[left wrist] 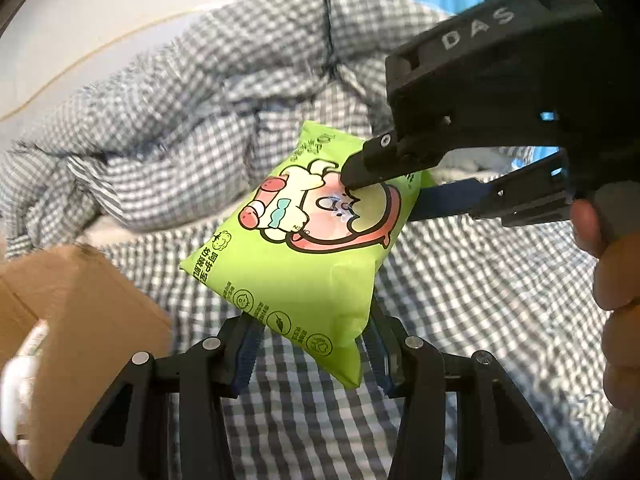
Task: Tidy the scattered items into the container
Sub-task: 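Carry the green snack bag into the cardboard box and release it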
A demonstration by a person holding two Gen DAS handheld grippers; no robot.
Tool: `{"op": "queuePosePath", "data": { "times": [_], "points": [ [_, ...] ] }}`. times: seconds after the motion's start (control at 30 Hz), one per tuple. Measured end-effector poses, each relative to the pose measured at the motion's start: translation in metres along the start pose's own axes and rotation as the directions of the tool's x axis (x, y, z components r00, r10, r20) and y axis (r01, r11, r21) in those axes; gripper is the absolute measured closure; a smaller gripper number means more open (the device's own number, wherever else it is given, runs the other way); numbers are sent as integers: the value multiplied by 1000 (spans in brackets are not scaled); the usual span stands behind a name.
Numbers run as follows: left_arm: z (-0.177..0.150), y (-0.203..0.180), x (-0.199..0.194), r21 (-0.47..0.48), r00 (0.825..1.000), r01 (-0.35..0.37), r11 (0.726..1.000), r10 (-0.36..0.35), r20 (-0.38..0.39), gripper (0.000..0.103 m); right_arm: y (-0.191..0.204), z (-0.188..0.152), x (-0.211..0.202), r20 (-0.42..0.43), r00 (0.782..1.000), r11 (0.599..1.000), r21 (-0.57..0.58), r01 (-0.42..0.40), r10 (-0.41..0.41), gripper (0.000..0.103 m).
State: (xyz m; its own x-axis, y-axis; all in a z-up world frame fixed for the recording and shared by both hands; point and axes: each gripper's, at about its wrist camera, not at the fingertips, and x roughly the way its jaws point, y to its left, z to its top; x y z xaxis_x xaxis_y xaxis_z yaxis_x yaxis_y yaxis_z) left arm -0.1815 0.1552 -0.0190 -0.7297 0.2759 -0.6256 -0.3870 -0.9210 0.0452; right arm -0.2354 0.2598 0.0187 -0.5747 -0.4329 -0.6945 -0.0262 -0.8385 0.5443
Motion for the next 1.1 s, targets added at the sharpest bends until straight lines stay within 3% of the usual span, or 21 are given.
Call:
{"op": "queuePosePath", "data": {
  "times": [0.27,0.5,0.67,0.87,0.93,0.97,1.03,1.07,1.1],
  "points": [
    [16,20,-90,-23,993,-75,997,77,86,55,68,-23,-69,71,995,991,-123,-56,65,61],
    [-9,65,-167,-95,978,-161,982,171,118,55,148,-65,-89,59,988,958,-261,-120,139,61],
    [-41,120,-191,-147,966,-243,959,254,59,55,197,-93,-58,-33,981,934,-303,-192,191,61],
    [-81,184,-179,-230,956,-293,928,286,-67,55,227,-122,14,-159,970,926,-302,-226,185,61],
    [-89,198,-176,-255,946,-324,911,313,-85,55,231,-129,33,-182,969,924,-314,-220,168,73],
    [-92,205,-173,-268,937,-348,898,335,-94,55,233,-132,39,-184,971,920,-331,-208,153,74],
    [-96,218,-171,-296,930,-366,882,349,-111,51,235,-139,43,-175,978,914,-368,-169,110,73],
    [-98,224,-172,-314,929,-371,874,350,-122,39,234,-140,40,-160,983,912,-382,-150,94,69],
    [-101,227,-175,-328,926,-377,866,354,-132,21,232,-139,35,-138,987,911,-389,-135,87,57]
  ]
}}
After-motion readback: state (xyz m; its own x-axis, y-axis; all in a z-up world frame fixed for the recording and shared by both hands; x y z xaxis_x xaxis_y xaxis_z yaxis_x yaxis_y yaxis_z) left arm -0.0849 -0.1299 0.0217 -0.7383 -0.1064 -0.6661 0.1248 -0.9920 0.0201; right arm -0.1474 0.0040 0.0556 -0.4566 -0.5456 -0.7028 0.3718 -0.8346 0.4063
